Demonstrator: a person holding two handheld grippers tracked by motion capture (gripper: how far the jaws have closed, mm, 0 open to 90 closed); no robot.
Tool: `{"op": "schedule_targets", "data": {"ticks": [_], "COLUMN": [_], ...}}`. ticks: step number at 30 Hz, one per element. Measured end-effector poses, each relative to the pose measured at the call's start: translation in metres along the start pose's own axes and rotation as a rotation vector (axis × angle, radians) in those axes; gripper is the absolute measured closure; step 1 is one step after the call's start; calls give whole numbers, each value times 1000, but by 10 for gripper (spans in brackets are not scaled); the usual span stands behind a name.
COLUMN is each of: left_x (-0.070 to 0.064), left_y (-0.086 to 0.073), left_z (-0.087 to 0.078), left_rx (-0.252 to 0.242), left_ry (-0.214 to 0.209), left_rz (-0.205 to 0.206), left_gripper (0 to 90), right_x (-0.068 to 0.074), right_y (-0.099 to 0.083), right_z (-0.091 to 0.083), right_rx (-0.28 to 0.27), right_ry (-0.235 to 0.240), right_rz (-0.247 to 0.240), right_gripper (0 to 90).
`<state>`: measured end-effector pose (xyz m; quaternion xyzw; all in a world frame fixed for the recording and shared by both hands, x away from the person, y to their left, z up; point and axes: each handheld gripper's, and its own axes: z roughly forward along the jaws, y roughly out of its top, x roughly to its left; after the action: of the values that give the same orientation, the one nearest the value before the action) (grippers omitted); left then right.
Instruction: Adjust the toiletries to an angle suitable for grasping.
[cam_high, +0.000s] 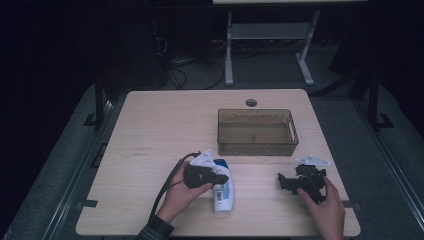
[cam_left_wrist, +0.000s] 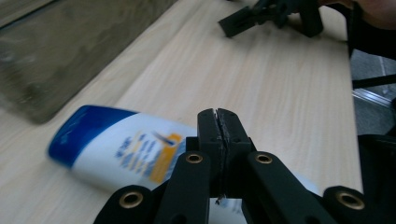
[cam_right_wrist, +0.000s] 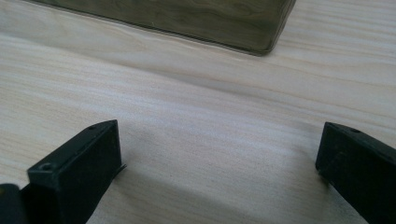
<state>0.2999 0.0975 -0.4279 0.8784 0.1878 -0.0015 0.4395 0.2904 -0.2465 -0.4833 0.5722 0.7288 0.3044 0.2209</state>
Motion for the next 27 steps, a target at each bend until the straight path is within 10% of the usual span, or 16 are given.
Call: {"op": "schedule_targets", "data": {"ticks": [27], "left_x": [-35], "left_y": [-1], "left_z": [41], "left_rx": [108], "left_ry": [-123], "left_rz": [54], "left_gripper": [900], "right_x": [0], "right_y": [0], "right_z": [0], "right_rx": [0], "right_ry": [0], "right_rz": [0], "right_gripper": [0]}}
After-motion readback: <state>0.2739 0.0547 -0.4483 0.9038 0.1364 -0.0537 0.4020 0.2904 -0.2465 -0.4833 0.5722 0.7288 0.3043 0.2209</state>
